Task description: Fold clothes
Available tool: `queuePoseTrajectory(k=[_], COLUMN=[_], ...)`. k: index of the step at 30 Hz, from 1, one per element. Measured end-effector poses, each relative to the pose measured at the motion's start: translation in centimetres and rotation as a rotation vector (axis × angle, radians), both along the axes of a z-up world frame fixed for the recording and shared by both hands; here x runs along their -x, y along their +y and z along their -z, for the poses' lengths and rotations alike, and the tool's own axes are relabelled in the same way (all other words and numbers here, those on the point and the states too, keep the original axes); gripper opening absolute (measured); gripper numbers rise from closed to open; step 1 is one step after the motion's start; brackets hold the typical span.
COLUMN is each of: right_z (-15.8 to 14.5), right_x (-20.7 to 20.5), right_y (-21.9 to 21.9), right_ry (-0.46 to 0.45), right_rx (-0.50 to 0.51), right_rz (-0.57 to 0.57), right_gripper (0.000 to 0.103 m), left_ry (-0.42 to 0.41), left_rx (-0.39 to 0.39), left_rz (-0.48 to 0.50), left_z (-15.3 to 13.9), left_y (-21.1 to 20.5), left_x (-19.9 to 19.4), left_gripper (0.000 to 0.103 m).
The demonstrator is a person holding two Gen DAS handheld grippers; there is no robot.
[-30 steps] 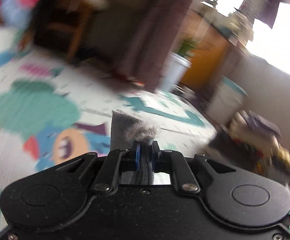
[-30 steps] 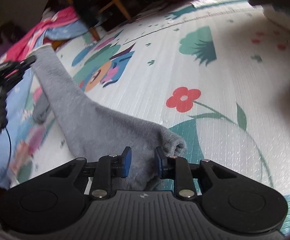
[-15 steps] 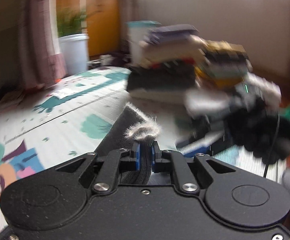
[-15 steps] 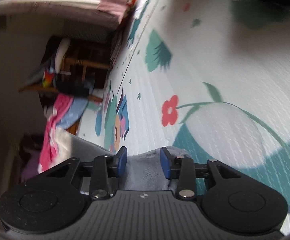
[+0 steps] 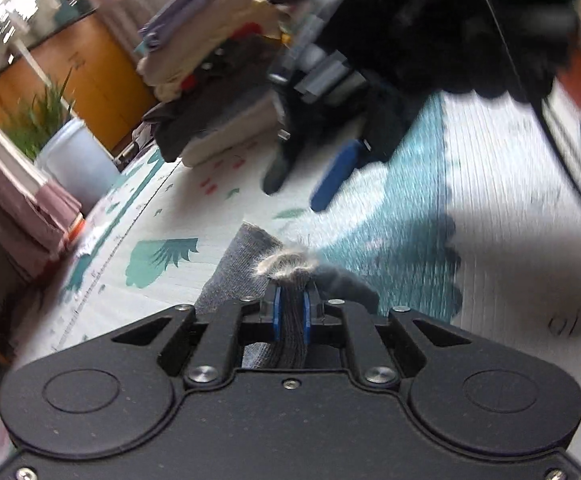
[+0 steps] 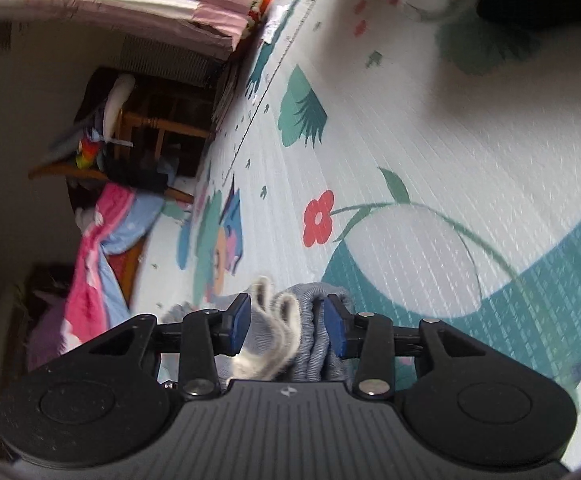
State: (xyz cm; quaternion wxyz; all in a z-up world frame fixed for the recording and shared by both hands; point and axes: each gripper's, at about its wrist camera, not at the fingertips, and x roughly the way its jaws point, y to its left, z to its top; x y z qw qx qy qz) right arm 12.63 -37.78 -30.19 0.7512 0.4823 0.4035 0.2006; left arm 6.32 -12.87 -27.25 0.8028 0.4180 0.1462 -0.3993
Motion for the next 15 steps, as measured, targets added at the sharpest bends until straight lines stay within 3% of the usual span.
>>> queuePoseTrajectory(k=[3,4,5,6,10,13,15], right_z=[-1.2,-1.8,-2.5,-3.3,-6.4,-7.5,-7.7], right_x=[0.0,0.0,0.0,0.0,-0.1,-0.1,0.4], right_y=[0.8,1.2,1.7,2.2,5.8,9.0,11.3], right_ry=[-0.050,-0.079,-0.114,-0.153,-0.330,-0.441,-0.525], right_rx=[0.118,0.170,0.229,0.285,0.488,0.616,0.728], right_rz=[-0.034,-0.046,-0.059,-0.078,-0.184,-0.282,-0.372], right_gripper=[0.042,0.042,0.042,0.042,0.041,0.041,0.041], left_ry=[-0.067,-0.075,-0.040,-0.015,0.051,0.086,0.080], left_rx=[-0.048,-0.050,-0.030,-0.001,0.081,0.214,0.253], left_rz=[0.042,0.052,0.062,0.068,0.067,-0.129,-0.261], left_z=[0.9,0.8,0.2,-0.5,-3.0,-5.3,-5.8], left_y=[-0.1,0.0,0.3,0.9,3.3,6.2,8.2], left_x=[1.0,1.2,1.2,1.3,1.8,-1.1,-3.8], left_gripper=[0.014,0.022,0.049,0.056,0.055,0.052,0.052])
